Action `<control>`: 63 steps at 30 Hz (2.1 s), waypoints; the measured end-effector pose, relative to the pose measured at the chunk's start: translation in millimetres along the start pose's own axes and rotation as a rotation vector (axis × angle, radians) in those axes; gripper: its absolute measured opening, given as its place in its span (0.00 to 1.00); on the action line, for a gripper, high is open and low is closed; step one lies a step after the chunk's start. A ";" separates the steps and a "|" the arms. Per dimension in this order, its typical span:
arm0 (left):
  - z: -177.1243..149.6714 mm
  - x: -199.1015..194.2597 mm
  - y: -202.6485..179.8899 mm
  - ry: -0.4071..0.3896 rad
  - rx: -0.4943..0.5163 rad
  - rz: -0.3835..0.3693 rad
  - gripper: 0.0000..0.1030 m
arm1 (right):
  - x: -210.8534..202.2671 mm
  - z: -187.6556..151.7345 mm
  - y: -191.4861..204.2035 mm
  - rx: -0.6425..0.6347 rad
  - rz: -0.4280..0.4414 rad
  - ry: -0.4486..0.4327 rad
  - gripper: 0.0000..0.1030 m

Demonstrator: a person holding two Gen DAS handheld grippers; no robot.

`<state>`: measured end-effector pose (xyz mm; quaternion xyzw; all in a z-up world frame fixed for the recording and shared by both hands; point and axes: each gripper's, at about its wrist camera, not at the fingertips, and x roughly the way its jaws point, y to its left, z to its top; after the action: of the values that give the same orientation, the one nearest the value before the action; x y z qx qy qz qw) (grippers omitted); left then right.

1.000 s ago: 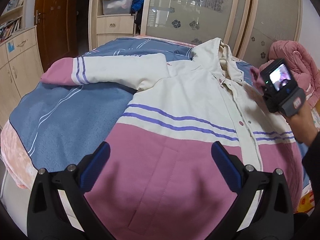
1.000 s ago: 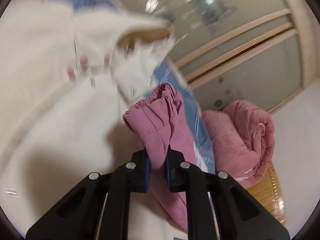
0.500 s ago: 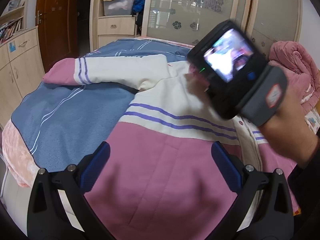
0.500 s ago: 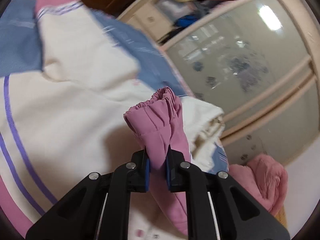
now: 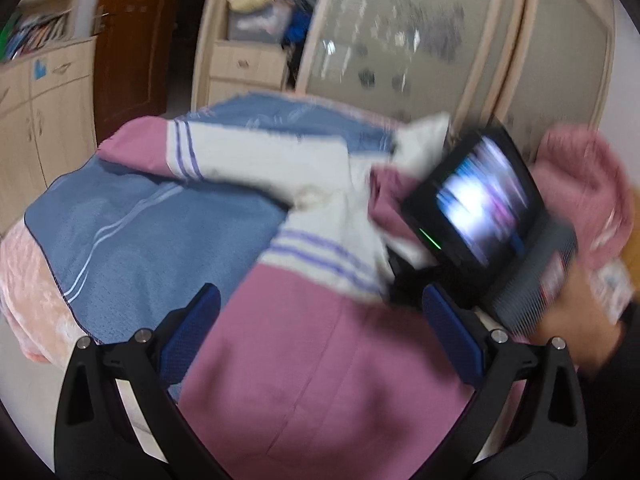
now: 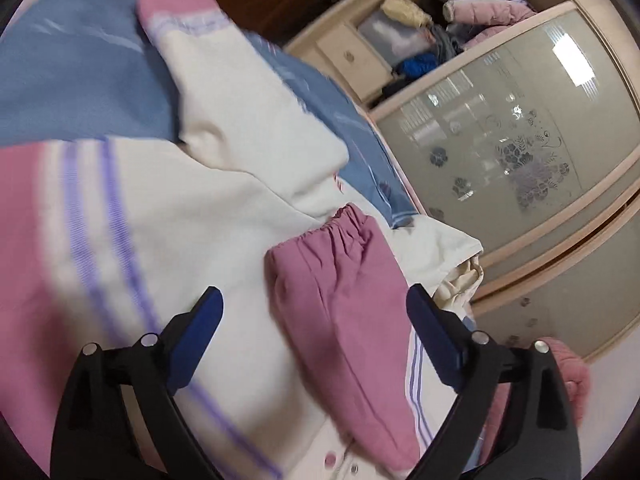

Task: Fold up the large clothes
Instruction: 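Regrasp the folded sleeve cuff with the right gripper and reposition it, then grasp the other pink sleeve cuff with the left gripper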

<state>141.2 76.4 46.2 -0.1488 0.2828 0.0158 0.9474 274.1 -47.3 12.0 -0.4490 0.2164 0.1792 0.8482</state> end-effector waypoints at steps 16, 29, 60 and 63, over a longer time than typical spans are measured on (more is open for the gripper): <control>-27.1 -25.3 -11.6 0.038 0.099 -0.040 0.98 | -202.6 -233.3 -45.8 0.882 -0.089 -0.017 0.99; -77.3 -42.7 -34.0 -0.011 0.286 0.077 0.98 | -227.2 -286.4 -52.3 1.046 -0.040 -0.088 0.99; -80.2 -25.2 -43.2 0.011 0.282 0.066 0.98 | -228.0 -292.3 -47.1 1.013 -0.032 -0.070 0.99; -77.3 -23.5 -37.4 0.022 0.250 0.017 0.98 | -227.9 -292.3 -47.3 1.018 -0.033 -0.074 0.99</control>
<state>84.7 19.6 7.6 -0.0272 0.2941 -0.0134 0.9553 45.4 -342.8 17.6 0.0246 0.2391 0.0535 0.9692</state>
